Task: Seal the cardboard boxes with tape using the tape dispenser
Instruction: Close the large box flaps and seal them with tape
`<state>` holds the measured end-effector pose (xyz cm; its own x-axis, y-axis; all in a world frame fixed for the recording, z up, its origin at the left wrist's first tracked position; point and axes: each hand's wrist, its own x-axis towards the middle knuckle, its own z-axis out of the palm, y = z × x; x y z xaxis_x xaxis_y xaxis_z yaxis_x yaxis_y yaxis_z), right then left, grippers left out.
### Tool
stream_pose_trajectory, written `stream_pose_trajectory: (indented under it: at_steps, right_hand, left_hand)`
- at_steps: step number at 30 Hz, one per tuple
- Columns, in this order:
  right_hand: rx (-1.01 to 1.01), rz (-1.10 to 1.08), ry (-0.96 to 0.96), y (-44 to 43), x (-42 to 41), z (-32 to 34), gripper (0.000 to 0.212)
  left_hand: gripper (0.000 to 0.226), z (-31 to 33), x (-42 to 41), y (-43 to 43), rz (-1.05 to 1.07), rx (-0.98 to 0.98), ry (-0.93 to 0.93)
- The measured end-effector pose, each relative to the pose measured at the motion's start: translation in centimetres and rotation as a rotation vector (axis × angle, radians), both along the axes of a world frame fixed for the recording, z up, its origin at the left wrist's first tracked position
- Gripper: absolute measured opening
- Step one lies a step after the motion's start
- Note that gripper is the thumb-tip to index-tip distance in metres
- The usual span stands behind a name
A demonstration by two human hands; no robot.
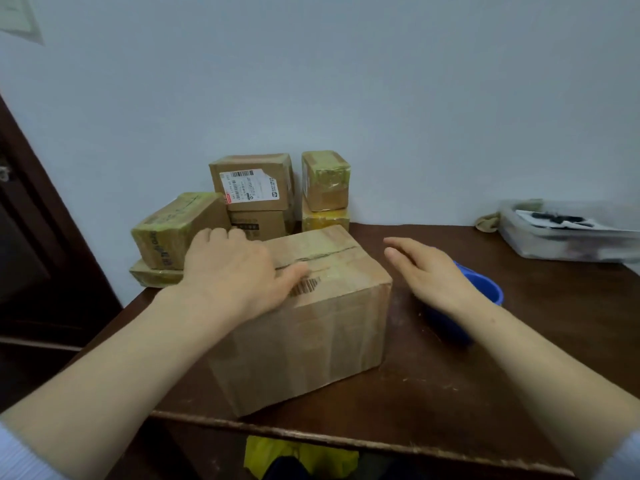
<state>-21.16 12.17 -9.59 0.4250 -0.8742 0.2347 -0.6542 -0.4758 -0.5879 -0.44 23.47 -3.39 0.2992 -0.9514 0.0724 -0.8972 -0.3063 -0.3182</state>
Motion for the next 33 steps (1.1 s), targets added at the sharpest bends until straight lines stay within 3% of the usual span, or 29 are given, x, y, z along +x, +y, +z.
stream_pose_trajectory:
  at_steps: [2,4,8,12,18,21,23,25,27,28,30,33]
  right_hand:
    - [0.001,-0.184,0.161,-1.1,-1.6,-1.1,0.058]
    - [0.021,-0.359,0.386,-1.5,-3.2,-2.4,0.074]
    - [0.101,-0.476,0.632,-2.5,-4.8,-4.6,0.087]
    - [0.143,-0.425,0.666,-3.2,-4.9,-4.7,0.051]
    - [0.209,-0.462,0.539,-3.7,-5.1,-4.0,0.048]
    - [0.197,-0.479,0.373,-4.0,-6.3,-3.4,0.051]
    - [0.185,-0.465,0.153,-3.7,-7.0,-1.9,0.047]
    - [0.307,-0.418,-0.283,-2.9,-7.6,0.4,0.037]
    - [0.455,-0.306,-0.65,-1.9,-8.3,2.3,0.055]
    - [0.502,-0.242,-0.774,-1.5,-8.6,3.0,0.062]
    - [0.567,-0.103,-0.943,-0.5,-8.6,4.6,0.055]
    - [0.574,-0.002,-1.047,0.8,-8.1,6.2,0.045]
  left_hand:
    - [0.108,0.2,-0.7,-0.9,-0.158,0.064,0.163]
    - [0.113,-0.3,-1.2,-1.8,-0.292,0.214,0.334]
    - [0.105,-2.2,-1.8,-3.2,-0.294,0.229,0.332]
    - [0.106,-2.5,-3.4,-3.7,-0.211,0.194,0.359]
    - [0.119,-2.0,-3.2,-3.6,-0.275,0.202,0.363]
    - [0.122,-1.2,-3.3,-3.2,-0.287,0.248,0.465]
    - [0.11,-0.1,-3.3,-3.3,-0.252,0.174,0.638]
    - [0.069,0.7,-3.4,-4.1,-0.227,-0.052,0.898]
    - [0.027,1.7,-3.7,-5.2,-0.171,-0.249,1.196]
    - [0.019,2.1,-3.8,-5.9,-0.12,-0.294,1.369]
    - [0.032,3.2,-4.4,-6.9,0.001,-0.259,1.697]
    - [0.067,4.2,-5.6,-7.7,0.129,-0.086,1.917]
